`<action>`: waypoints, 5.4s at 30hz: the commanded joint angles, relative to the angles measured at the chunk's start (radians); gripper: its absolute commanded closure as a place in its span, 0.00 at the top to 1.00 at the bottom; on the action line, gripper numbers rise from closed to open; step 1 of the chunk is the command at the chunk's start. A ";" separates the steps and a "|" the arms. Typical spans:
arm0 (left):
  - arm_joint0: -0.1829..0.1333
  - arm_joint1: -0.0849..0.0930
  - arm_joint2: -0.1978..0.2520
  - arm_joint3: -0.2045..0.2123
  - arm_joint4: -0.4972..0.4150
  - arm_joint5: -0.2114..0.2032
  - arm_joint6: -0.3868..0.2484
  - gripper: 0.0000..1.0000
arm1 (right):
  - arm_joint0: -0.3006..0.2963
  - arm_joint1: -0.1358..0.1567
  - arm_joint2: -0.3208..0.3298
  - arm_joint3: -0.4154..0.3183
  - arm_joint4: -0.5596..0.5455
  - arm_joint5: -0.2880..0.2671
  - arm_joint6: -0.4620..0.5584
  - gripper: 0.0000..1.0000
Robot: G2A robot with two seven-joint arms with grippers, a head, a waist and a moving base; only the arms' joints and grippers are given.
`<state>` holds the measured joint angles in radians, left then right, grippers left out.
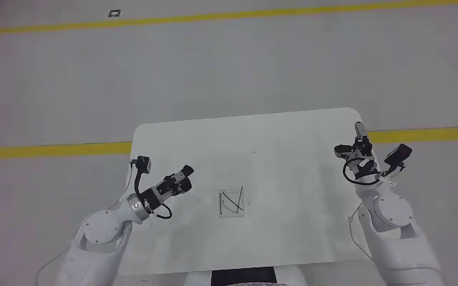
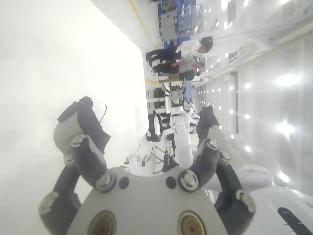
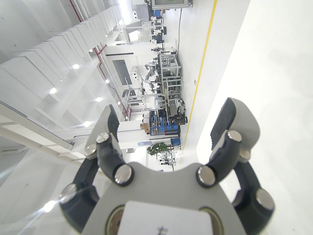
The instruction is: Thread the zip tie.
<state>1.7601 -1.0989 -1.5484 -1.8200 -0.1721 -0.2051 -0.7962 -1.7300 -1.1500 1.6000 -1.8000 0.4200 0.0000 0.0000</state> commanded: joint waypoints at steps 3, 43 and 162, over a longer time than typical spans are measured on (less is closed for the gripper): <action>0.000 0.000 0.000 0.000 0.002 -0.003 -0.002 1.00 | 0.000 0.000 0.000 0.000 0.000 0.000 0.000 1.00; -0.038 0.005 0.096 -0.055 0.146 0.002 -0.020 1.00 | 0.000 0.000 0.000 0.000 0.000 0.000 0.000 1.00; -0.526 -0.027 0.692 0.240 0.601 0.136 -0.168 1.00 | 0.000 0.000 0.000 0.000 0.000 0.000 0.000 1.00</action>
<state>1.2340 -1.1260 -0.8566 -1.5802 0.4294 -0.0686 -0.9640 -1.7300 -1.1500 1.6000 -1.8000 0.4200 0.0000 0.0000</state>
